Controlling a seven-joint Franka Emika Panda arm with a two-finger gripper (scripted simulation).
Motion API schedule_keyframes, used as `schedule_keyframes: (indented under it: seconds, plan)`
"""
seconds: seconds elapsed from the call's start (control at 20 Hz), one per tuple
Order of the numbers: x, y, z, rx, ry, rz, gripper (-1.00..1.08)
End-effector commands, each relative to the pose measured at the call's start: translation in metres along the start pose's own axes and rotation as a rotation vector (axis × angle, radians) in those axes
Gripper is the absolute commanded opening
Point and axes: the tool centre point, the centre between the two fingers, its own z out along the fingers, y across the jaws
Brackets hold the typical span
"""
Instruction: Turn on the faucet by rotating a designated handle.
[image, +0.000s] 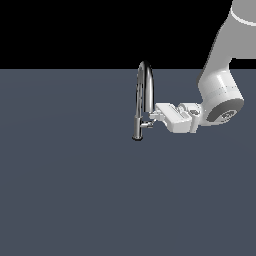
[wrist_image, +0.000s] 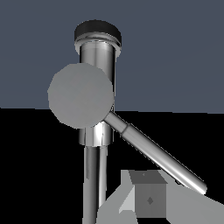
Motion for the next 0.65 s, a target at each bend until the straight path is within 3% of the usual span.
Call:
schedule_keyframes:
  seconds: [0.0,0.1,0.6]
  plan:
    - [0.013,0.015,-0.008,0.009,0.002,0.021,-1.00]
    - [0.002,0.005,0.000,-0.002,-0.002,0.000,-1.00]
    - [0.064,0.031,-0.008,0.009,0.002,0.021,-1.00]
